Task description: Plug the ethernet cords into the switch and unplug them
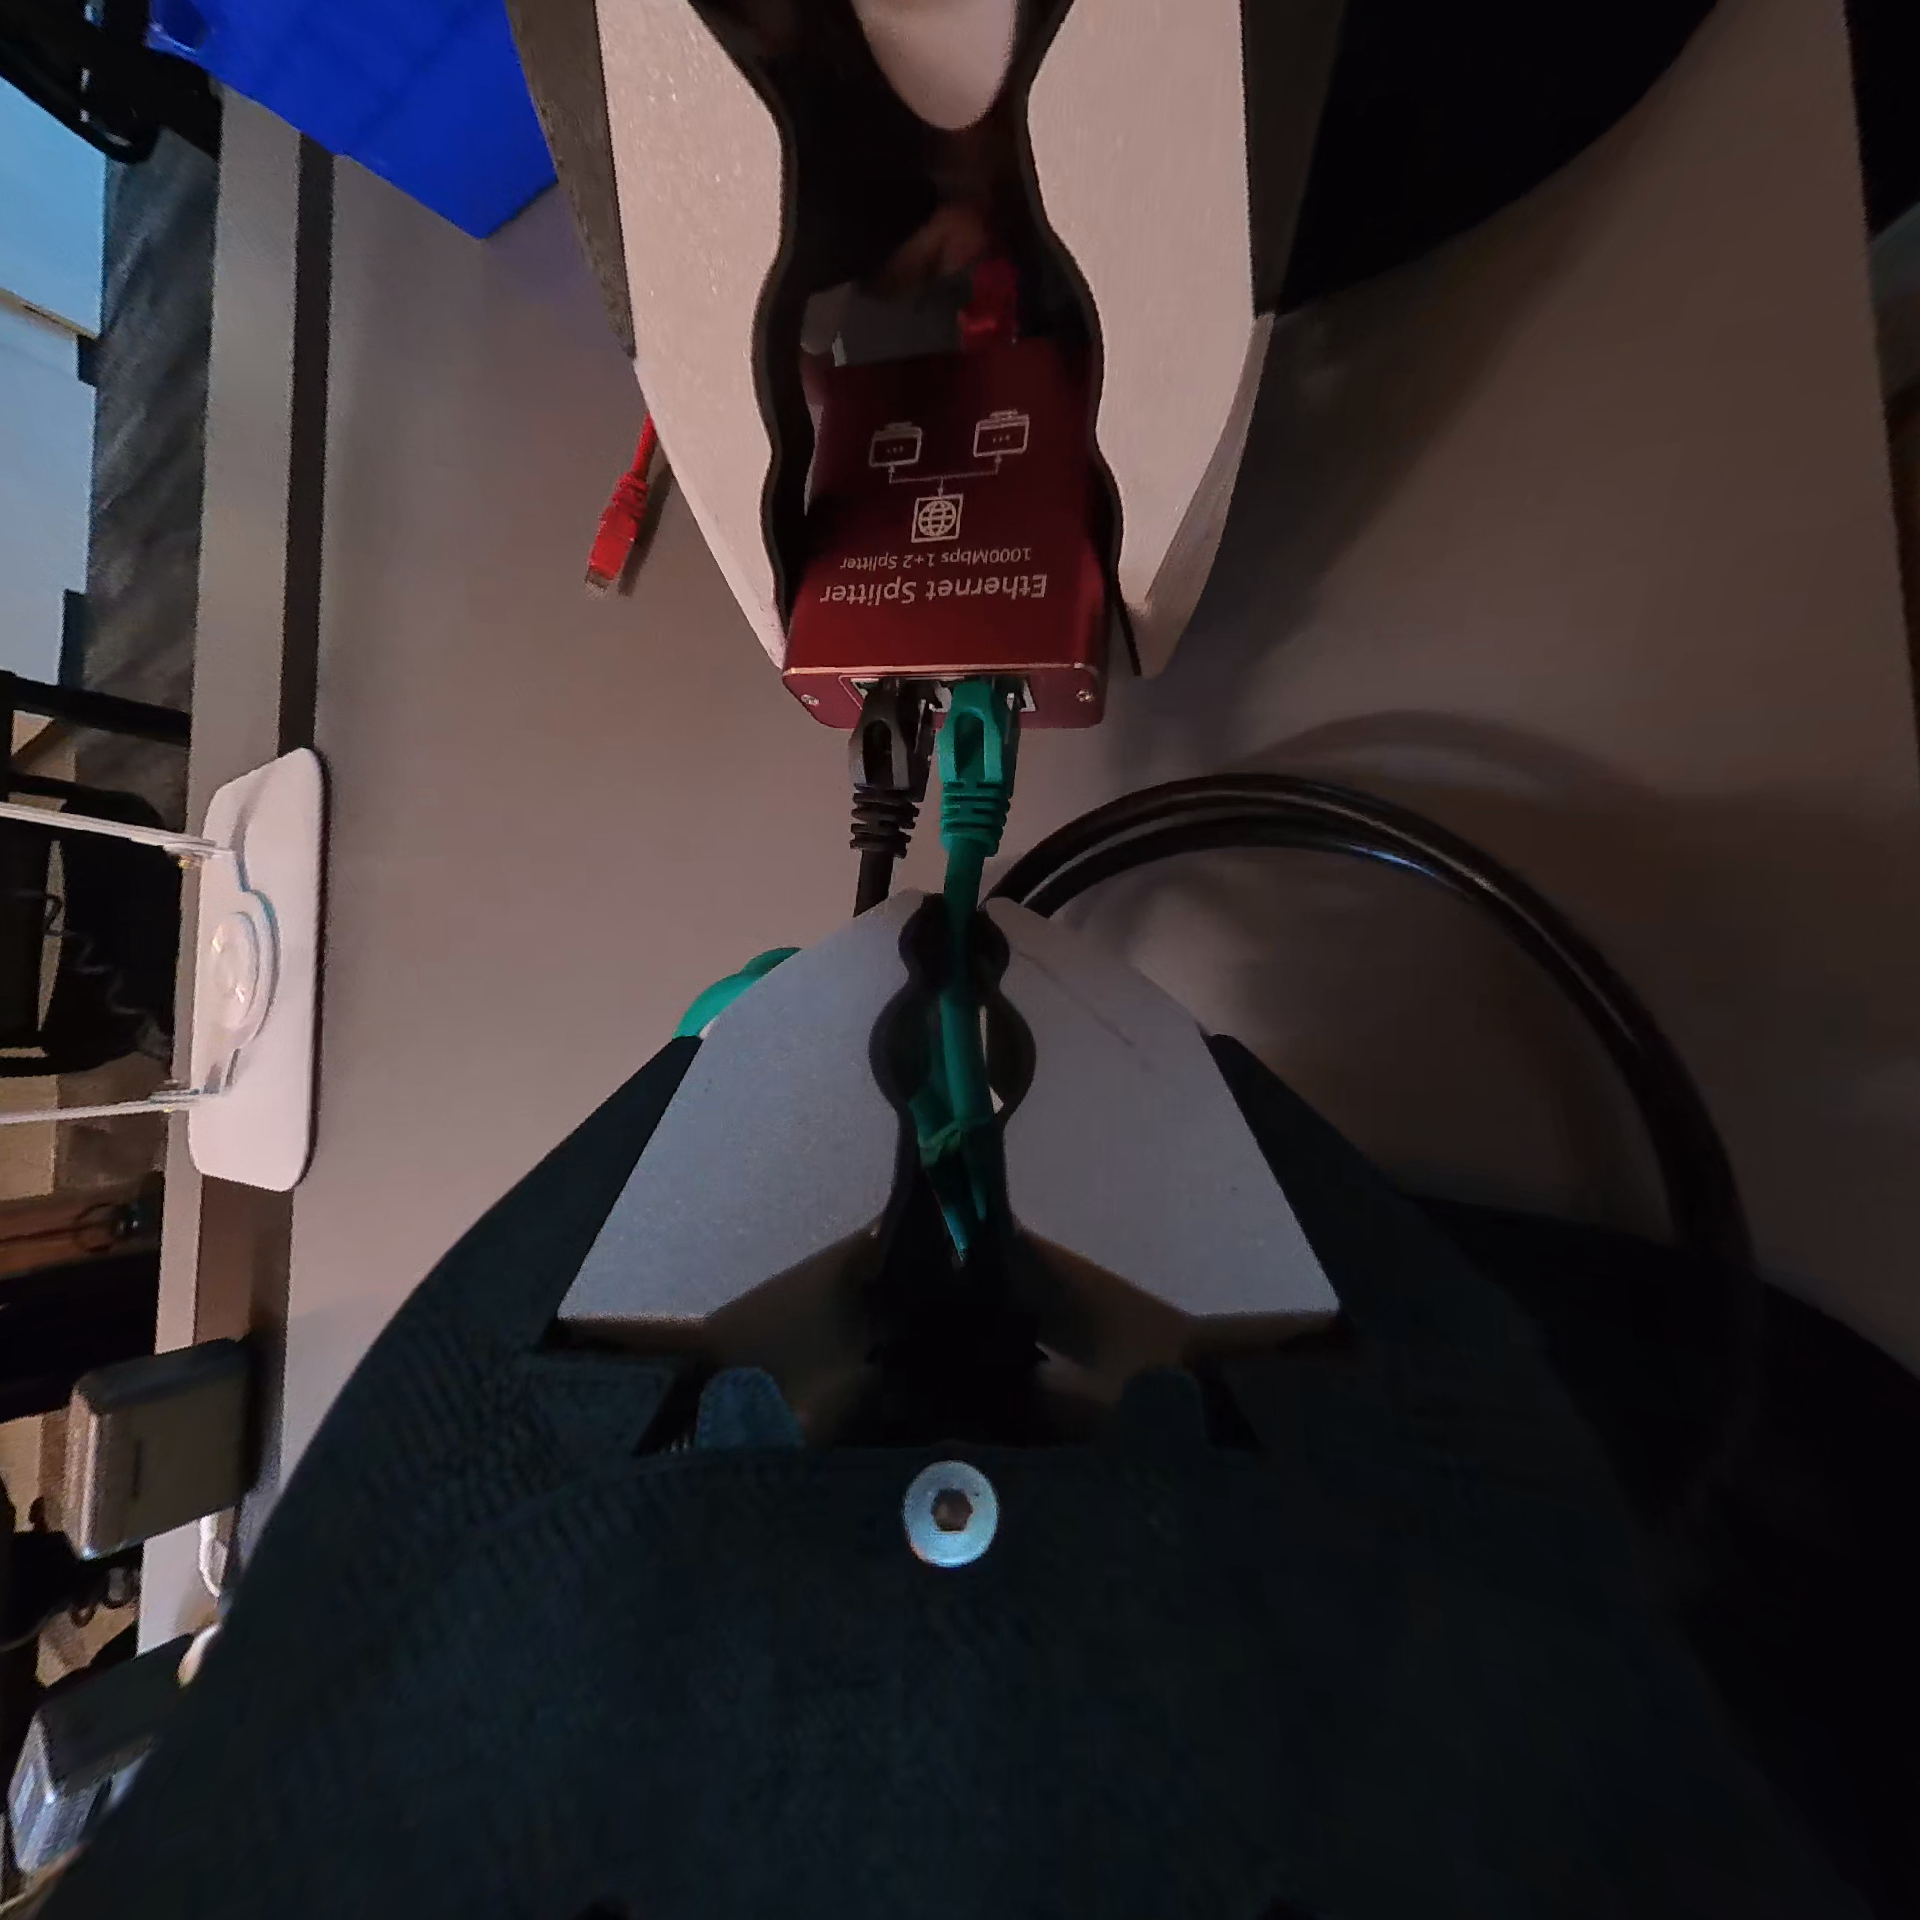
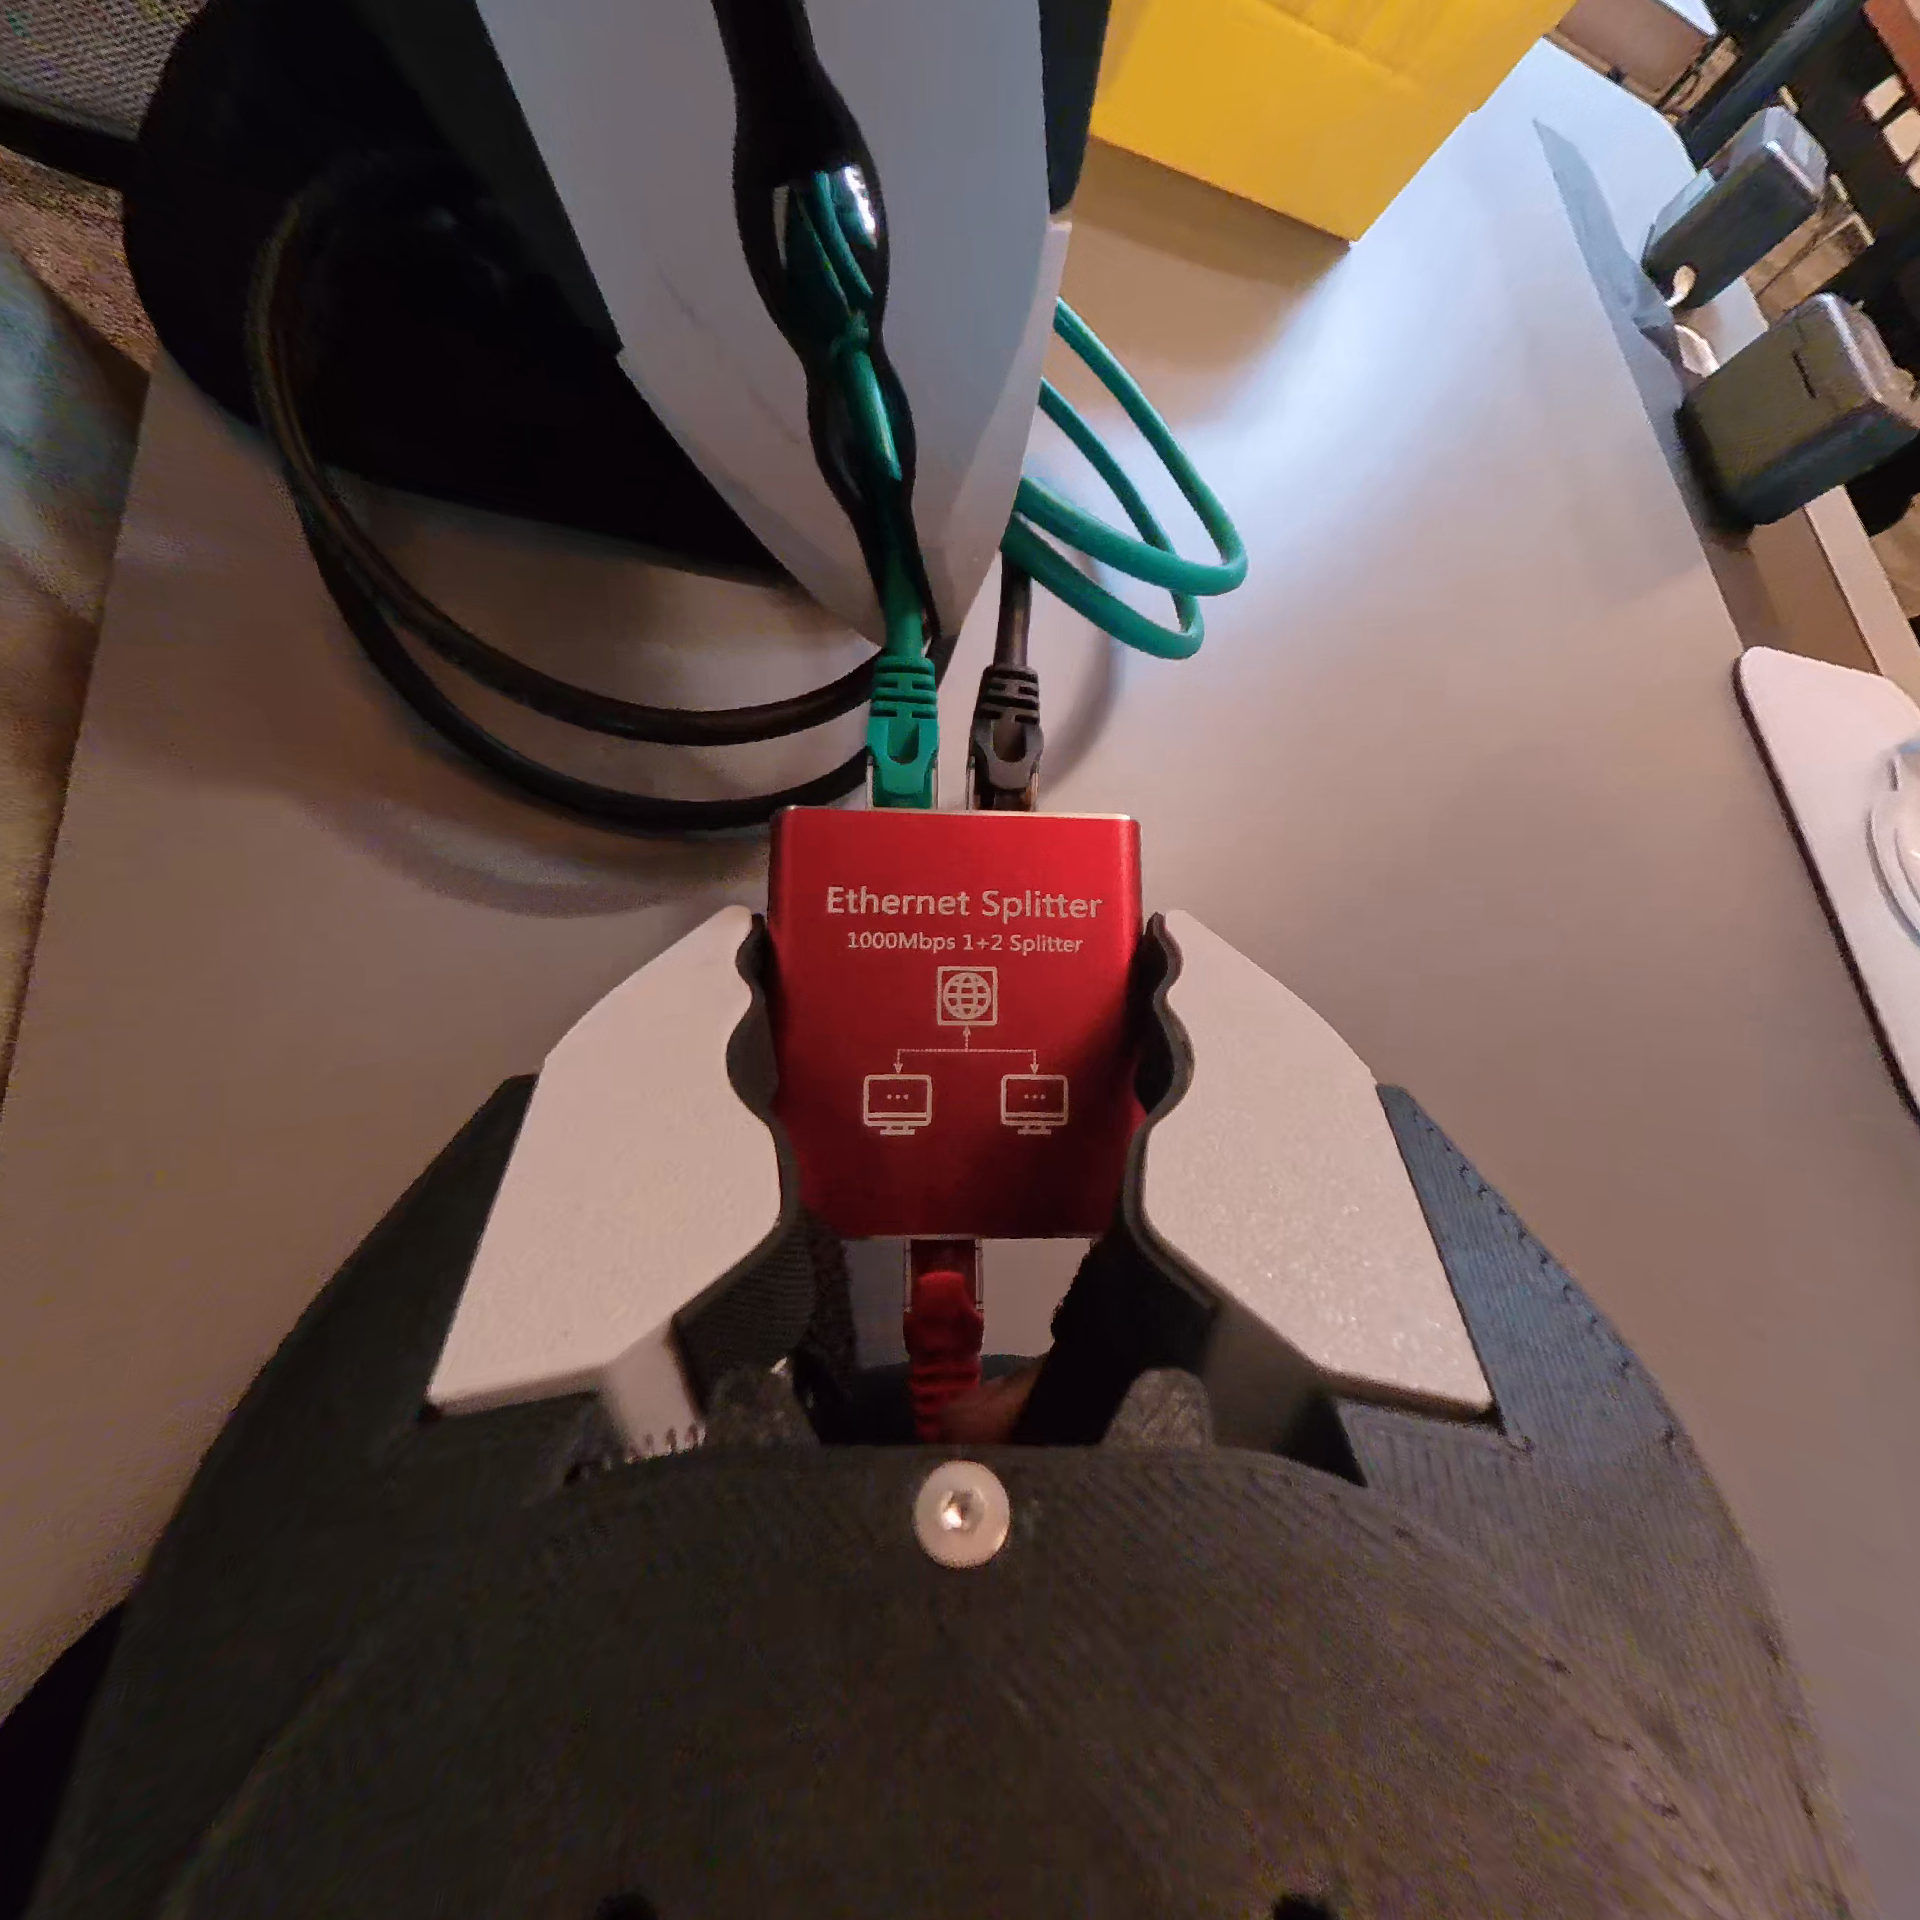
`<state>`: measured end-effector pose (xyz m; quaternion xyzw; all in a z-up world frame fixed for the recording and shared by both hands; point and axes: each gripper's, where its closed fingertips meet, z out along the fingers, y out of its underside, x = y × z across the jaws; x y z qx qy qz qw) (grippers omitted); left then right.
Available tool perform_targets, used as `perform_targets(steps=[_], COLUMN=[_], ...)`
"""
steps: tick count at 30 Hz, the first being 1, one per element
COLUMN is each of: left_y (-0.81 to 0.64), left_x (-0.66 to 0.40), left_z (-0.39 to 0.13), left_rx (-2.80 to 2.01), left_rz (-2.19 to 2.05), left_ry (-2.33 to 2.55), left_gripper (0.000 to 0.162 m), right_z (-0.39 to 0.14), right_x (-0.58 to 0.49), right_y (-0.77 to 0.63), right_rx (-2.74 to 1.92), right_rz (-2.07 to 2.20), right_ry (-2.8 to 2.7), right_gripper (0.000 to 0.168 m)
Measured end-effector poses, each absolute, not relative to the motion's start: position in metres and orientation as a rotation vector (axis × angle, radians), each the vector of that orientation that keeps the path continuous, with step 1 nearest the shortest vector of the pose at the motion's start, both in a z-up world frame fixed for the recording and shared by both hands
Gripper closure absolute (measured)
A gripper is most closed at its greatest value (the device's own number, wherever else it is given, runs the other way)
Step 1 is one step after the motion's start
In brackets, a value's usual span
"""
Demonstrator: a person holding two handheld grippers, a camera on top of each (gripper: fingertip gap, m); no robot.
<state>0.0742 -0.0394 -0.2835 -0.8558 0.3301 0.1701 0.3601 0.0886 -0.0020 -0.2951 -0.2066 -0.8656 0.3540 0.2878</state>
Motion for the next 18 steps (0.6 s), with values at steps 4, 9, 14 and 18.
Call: perform_targets(steps=[4, 9, 14, 18], left_y=[-0.036, -0.03, -0.066, -0.097], left_x=[0.069, 0.06, 0.04, 0.017], left_z=[-0.279, -0.21, -0.117, -0.103], left_rx=[-2.193, -1.975, -1.482, -1.309], left_rz=[0.478, 0.426, 0.325, 0.427], left_ry=[0.839, 0.575, 0.228, 0.075], left_gripper=[0.156, 0.108, 0.101, 0.108], right_z=[-0.29, -0.258, -0.233, -0.207], right_x=[0.084, 0.069, 0.066, 0.064], right_y=[0.0, 0.01, 0.02, 0.028], right_rx=[-0.551, -0.502, -0.447, -0.414], right_rz=[0.918, 0.843, 0.801, 0.739], right_ry=[-2.292, -2.164, -2.074, -1.985], right_gripper=[0.099, 0.099, 0.099, 0.099])
